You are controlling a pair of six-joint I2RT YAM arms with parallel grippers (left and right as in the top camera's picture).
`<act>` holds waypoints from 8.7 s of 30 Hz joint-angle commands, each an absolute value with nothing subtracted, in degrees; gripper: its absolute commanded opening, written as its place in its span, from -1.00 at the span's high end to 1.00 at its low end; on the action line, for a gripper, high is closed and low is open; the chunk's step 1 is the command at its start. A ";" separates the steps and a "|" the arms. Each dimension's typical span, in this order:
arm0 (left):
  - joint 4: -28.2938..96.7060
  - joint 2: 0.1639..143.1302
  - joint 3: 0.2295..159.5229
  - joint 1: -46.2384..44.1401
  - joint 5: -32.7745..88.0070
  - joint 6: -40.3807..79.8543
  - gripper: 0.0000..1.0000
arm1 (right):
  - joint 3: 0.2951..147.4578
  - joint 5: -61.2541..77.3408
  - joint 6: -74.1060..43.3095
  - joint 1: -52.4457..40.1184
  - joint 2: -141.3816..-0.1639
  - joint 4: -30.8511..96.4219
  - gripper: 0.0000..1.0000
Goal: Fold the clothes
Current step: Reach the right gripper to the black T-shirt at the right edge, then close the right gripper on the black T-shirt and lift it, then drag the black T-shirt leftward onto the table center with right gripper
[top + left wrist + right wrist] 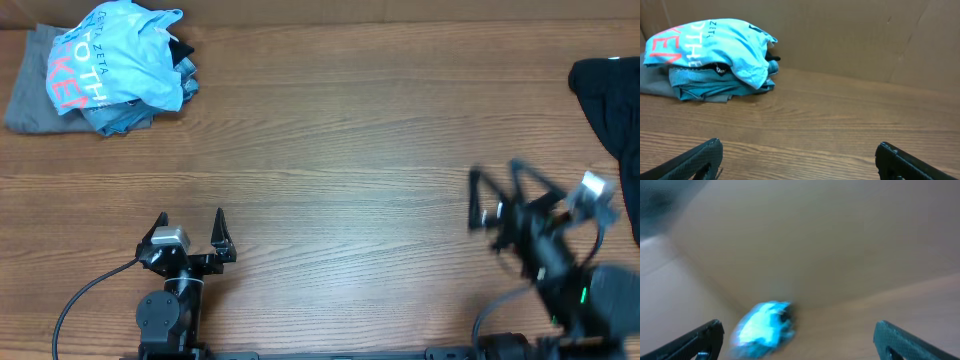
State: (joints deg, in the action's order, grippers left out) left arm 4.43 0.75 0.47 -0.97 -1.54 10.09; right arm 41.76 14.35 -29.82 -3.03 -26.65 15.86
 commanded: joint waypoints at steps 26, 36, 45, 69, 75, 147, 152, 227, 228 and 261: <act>4.29 0.27 0.27 -0.49 -1.48 8.97 -1.00 | 98.37 -27.68 -0.10 33.34 -117.19 39.44 -1.00; 4.29 0.27 0.27 -0.49 -1.48 8.97 -1.00 | 98.32 -20.62 3.51 38.17 -123.61 38.74 -0.75; 4.29 0.27 0.27 -0.49 -1.48 8.97 -1.00 | 98.32 -18.52 5.02 38.39 -126.32 37.87 -0.59; 4.29 0.27 0.27 -0.49 -1.48 8.97 -1.00 | 98.32 -14.35 6.46 41.78 -130.02 36.69 -0.34; 4.29 0.27 0.27 -0.49 -1.48 8.97 -1.00 | 98.35 -9.89 6.48 41.76 -129.99 37.10 -0.61; 4.29 0.27 0.27 -0.49 -1.48 8.97 -1.00 | 105.58 -2.94 6.07 45.39 -132.03 45.06 -0.37; 4.29 0.27 0.27 -0.49 -1.48 8.97 -0.99 | 103.53 -2.94 6.07 45.39 -132.03 43.03 -0.37; 4.29 0.27 0.30 -0.49 -1.48 8.97 -0.99 | 106.15 15.81 -23.62 -20.45 -118.69 41.39 0.92; 4.29 0.27 0.30 -0.49 -1.48 8.97 -1.00 | 106.15 15.75 -24.80 -23.79 -119.15 40.53 0.92; 4.05 0.27 0.27 -0.49 -1.63 8.93 -1.00 | 102.48 4.99 -25.15 -3.18 -104.92 73.93 -1.00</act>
